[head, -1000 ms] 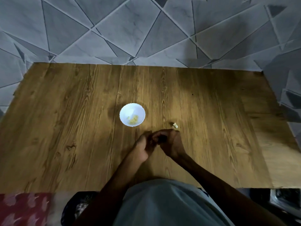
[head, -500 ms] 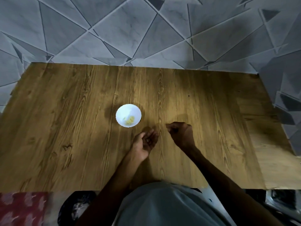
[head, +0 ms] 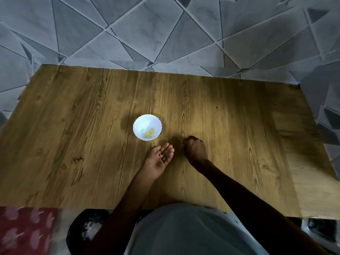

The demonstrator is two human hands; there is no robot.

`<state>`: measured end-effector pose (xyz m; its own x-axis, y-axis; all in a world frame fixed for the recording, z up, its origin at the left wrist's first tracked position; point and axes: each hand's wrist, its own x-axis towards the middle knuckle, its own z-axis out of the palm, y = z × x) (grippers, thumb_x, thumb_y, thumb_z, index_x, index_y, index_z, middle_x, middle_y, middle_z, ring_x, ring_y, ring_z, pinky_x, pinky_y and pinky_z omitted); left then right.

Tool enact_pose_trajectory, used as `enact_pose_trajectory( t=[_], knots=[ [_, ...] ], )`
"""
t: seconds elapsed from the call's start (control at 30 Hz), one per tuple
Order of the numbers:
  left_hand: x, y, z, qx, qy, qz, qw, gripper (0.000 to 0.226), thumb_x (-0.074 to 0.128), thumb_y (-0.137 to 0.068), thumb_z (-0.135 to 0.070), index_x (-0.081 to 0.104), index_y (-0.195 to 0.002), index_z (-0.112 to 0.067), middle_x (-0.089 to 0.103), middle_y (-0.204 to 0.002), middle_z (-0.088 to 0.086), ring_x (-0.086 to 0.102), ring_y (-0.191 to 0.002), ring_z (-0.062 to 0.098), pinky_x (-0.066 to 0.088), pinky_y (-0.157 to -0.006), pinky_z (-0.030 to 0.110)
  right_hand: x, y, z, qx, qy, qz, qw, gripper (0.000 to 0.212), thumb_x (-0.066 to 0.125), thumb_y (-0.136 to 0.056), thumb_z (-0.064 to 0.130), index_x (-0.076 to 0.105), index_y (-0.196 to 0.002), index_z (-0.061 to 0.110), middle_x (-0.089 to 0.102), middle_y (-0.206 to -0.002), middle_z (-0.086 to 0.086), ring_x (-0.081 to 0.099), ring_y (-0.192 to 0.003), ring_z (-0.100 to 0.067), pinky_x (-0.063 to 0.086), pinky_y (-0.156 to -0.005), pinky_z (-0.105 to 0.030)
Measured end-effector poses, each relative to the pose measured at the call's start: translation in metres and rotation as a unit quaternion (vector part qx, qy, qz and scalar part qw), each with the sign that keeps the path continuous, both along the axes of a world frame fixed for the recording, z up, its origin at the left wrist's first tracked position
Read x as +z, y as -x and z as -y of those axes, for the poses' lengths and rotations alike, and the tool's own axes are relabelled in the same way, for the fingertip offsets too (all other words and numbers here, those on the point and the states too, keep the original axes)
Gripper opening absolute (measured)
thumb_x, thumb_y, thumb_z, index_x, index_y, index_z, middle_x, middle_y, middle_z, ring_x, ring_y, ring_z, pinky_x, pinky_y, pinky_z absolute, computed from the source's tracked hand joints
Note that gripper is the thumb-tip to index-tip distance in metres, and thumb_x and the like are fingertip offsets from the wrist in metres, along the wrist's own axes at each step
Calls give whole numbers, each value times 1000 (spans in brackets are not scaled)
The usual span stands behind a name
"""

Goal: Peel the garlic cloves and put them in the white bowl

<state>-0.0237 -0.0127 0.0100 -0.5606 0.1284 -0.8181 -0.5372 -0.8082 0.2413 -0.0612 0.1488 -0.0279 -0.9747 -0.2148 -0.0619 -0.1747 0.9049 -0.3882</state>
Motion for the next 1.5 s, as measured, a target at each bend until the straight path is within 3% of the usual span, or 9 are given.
enact_pose_trajectory(
  t=[0.2, 0.3, 0.4, 0.53, 0.77, 0.9, 1.0, 1.3, 1.5],
  knots=[
    [2, 3, -8, -9, 2, 5, 1000, 37, 32, -105, -21, 63, -98, -2, 67, -95, 14, 63, -89, 22, 51, -83, 31, -6, 0, 5, 59, -57, -7, 997, 29, 63, -92, 14, 62, -118, 1, 65, -112, -19, 64, -97, -32, 54, -77, -36],
    [1, 5, -9, -8, 7, 7, 1000, 37, 31, -105, -20, 63, -101, -3, 66, -96, 14, 63, -88, 22, 51, -83, 30, -2, -1, 1, 64, -56, 40, 996, 36, 65, -90, 14, 59, -124, 5, 61, -121, -16, 60, -106, -29, 52, -83, -32],
    [0, 8, -11, -9, 20, 12, 1000, 36, 32, -105, -20, 62, -107, -2, 66, -99, 12, 62, -87, 21, 50, -78, 28, 9, -1, -4, 15, 19, 89, 996, 16, 64, -85, 6, 66, -100, 13, 64, -103, -4, 62, -88, -15, 45, -64, -15],
    [1, 11, -15, 17, 18, 22, 999, 40, 31, -106, -23, 62, -111, 2, 65, -107, 14, 62, -103, 23, 50, -86, 31, 35, -8, -2, -18, 156, 84, 984, 24, 61, -79, -8, 63, -80, 16, 62, -80, 7, 56, -69, 0, 44, -59, -13],
    [13, 20, -29, -1, 11, 16, 1000, 31, 34, -101, -11, 63, -93, -1, 70, -93, 11, 61, -101, 24, 48, -89, 35, 49, -27, 2, 131, 109, -3, 985, 43, 60, -75, -15, 75, -97, 19, 68, -100, -1, 60, -91, -14, 41, -73, -17],
    [9, 22, -32, -12, 10, 18, 1000, 30, 35, -100, -14, 64, -100, -6, 74, -77, 7, 67, -79, 19, 51, -70, 27, 48, -26, -4, 84, 122, -6, 989, 23, 66, -85, 6, 74, -94, 25, 67, -90, 2, 61, -77, -15, 46, -65, -24],
    [6, 23, -33, -3, 2, 21, 1000, 31, 37, -101, -15, 65, -97, -2, 72, -87, 11, 66, -84, 22, 53, -80, 33, 42, -20, -13, 75, 152, -11, 986, 26, 65, -85, 5, 74, -97, 26, 68, -89, 0, 60, -73, -11, 54, -61, -30],
    [4, 26, -35, -11, 15, 25, 1000, 29, 40, -100, -15, 66, -97, 0, 72, -90, 14, 67, -80, 24, 59, -71, 32, 43, -7, -20, 85, 184, -7, 979, 19, 69, -86, 3, 75, -98, 16, 71, -88, 2, 57, -71, -2, 53, -62, -21],
    [9, 26, -34, -4, -4, 20, 1000, 33, 39, -101, -13, 66, -98, 5, 72, -86, 21, 71, -79, 27, 54, -87, 36, 43, -3, -17, 46, 206, -43, 977, 20, 68, -83, 1, 72, -96, 16, 65, -88, 7, 56, -71, -1, 47, -62, -11]
  ],
)
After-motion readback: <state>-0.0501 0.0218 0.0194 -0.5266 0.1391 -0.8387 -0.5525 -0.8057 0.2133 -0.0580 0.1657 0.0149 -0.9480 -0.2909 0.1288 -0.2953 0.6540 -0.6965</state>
